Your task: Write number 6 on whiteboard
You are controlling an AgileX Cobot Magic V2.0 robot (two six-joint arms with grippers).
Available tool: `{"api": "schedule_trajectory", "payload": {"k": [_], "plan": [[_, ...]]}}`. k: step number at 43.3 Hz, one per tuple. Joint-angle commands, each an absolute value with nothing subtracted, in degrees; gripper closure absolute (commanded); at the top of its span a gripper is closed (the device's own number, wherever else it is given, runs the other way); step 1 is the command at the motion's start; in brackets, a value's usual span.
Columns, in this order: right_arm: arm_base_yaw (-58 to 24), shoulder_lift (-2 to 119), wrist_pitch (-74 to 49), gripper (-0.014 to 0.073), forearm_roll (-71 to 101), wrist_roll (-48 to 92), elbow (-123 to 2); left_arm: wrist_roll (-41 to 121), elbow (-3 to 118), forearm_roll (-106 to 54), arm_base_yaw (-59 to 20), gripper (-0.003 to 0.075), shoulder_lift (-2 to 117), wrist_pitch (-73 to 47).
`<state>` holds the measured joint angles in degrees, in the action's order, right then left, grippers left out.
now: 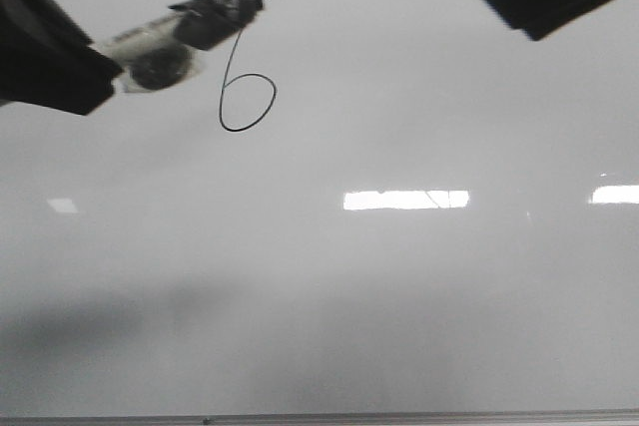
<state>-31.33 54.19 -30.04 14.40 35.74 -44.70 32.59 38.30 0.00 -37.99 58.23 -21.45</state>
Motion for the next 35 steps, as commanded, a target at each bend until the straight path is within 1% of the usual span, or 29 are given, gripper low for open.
{"api": "schedule_trajectory", "payload": {"k": [1,8,13,18,20,22,26,30,35], "plan": [[-25.28,46.17,-23.37,0.0308,15.07,28.29,-40.61,31.59,38.6,-6.85,-32.46,0.0692,53.7,-16.19],[-15.74,32.83,-19.67,0.0391,15.07,18.58,-30.48,31.13,35.78,-15.08,-21.19,0.0692,47.36,-16.41],[-11.4,24.83,-19.01,0.0508,15.07,15.07,-25.47,27.18,33.06,-15.2,-12.49,0.0692,43.07,-16.45],[-9.68,19.23,-19.01,0.0637,15.07,15.06,-22.51,21.91,30.75,-15.2,-3.54,0.0692,39.98,-16.87],[-9.54,18.05,-19.01,0.0668,15.07,15.06,-21.9,21.65,30.06,-15.2,0.38,0.0692,39.36,-17.49],[-9.54,17.36,-19.01,0.0657,15.07,15.06,-21.44,21.65,29.83,-15.2,4.14,0.0692,39.07,-18.53],[-9.54,17.12,-19.07,0.0659,15.07,15.06,-21.37,21.65,29.2,-16.13,9.08,0.0692,39.07,-18.63],[-9.54,17.12,-18.99,0.0659,15.07,15.06,-21.37,21.65,29.0,-17.31,10.19,0.0692,39.5,-17.46],[-9.54,17.12,-19.06,0.0662,15.07,15.06,-21.37,21.65,29.0,-17.31,9.84,0.0692,43.82,-16.18]]}}
